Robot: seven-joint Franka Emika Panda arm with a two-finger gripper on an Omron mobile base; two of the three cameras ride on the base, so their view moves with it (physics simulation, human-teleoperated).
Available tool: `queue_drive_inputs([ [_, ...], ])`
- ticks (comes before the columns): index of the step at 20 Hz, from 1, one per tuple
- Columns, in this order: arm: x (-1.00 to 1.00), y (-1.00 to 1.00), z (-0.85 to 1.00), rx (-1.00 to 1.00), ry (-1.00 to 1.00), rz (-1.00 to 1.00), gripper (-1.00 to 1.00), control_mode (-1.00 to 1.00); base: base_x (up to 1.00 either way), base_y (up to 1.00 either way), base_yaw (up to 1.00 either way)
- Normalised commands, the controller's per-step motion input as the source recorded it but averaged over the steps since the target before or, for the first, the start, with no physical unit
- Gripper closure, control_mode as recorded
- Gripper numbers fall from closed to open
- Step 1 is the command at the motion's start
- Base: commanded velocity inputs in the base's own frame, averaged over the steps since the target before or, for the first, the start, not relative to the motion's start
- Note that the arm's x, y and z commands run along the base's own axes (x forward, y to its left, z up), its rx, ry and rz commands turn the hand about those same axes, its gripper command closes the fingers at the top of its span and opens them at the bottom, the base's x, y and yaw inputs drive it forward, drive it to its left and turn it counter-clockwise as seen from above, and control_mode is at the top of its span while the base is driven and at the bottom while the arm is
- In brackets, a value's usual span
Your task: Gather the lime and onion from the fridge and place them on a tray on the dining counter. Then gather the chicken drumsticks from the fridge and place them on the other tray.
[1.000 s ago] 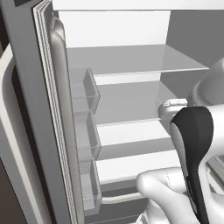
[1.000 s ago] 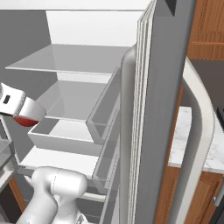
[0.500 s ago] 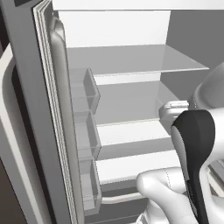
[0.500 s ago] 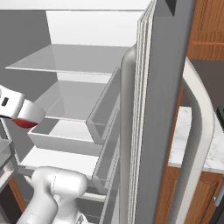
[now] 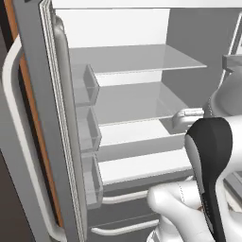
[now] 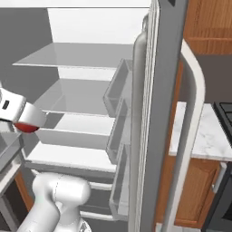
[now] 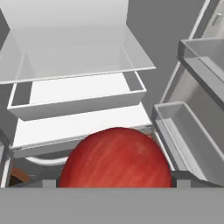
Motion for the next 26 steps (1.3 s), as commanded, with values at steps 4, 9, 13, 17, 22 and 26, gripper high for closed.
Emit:
queue_drive_inputs([
  [4,0.00,0.00,0.00,0.00,0.00,0.00,1.00,1.00,-0.75,0.20,-0.22],
  [9,0.00,0.00,0.00,0.00,0.00,0.00,1.00,1.00,-0.73,0.29,-0.30],
  [13,0.00,0.00,0.00,0.00,0.00,0.00,1.00,1.00,-0.61,0.44,-0.36],
  [17,0.00,0.00,0.00,0.00,0.00,0.00,1.00,1.00,-0.57,0.54,-0.37],
  [22,0.00,0.00,0.00,0.00,0.00,0.00,1.00,1.00,-0.56,0.57,-0.38],
  [26,0.00,0.00,0.00,0.00,0.00,0.00,1.00,1.00,-0.58,0.61,-0.38],
])
